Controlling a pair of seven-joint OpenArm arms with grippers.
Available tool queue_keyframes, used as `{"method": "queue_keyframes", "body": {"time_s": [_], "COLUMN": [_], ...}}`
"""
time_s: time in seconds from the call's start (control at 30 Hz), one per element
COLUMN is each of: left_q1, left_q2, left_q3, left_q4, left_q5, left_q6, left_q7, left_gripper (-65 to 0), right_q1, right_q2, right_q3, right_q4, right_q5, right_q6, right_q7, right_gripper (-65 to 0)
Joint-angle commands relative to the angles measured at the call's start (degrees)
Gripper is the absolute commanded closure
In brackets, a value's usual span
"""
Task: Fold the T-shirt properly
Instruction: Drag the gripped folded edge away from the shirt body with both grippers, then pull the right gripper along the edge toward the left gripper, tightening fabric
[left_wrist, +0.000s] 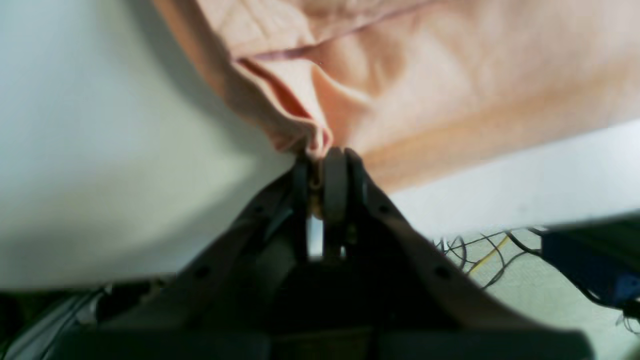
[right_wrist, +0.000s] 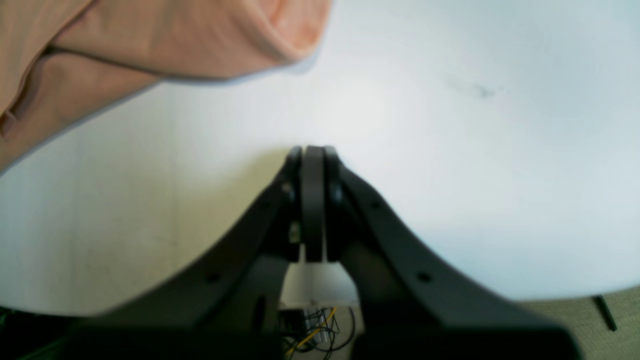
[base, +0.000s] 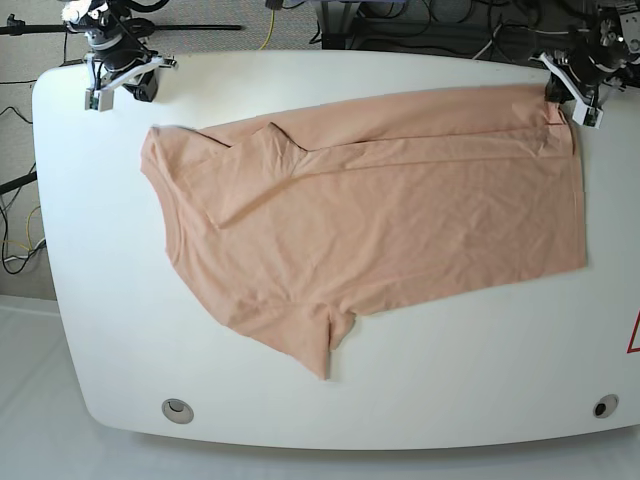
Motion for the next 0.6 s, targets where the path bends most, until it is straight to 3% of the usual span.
{"method": "queue_keyframes", "body": {"time_s": [0.0,0.57], "left_q1": [1.2,1.6], "left_q2": [-1.3,-2.0], "left_q3": [-0.2,0.6], "left_q4": [1.8,1.8], "left_q5": [-0.4,-0.7], "left_q6": [0.0,-0.2], "left_q7": [-0.9,-2.5], "left_gripper": [0.0,0.0], "right_q1": [-1.4,-1.4], "right_q2": [-0.2,0.3], "right_q3": [0.5,2.4], "right_q4": [0.5,0.3], "right_q5": [-0.1,2.4], "right_q6": [-0.3,0.4], "right_q7": [-0.8,-1.0], "right_gripper": [0.0,0.0]}}
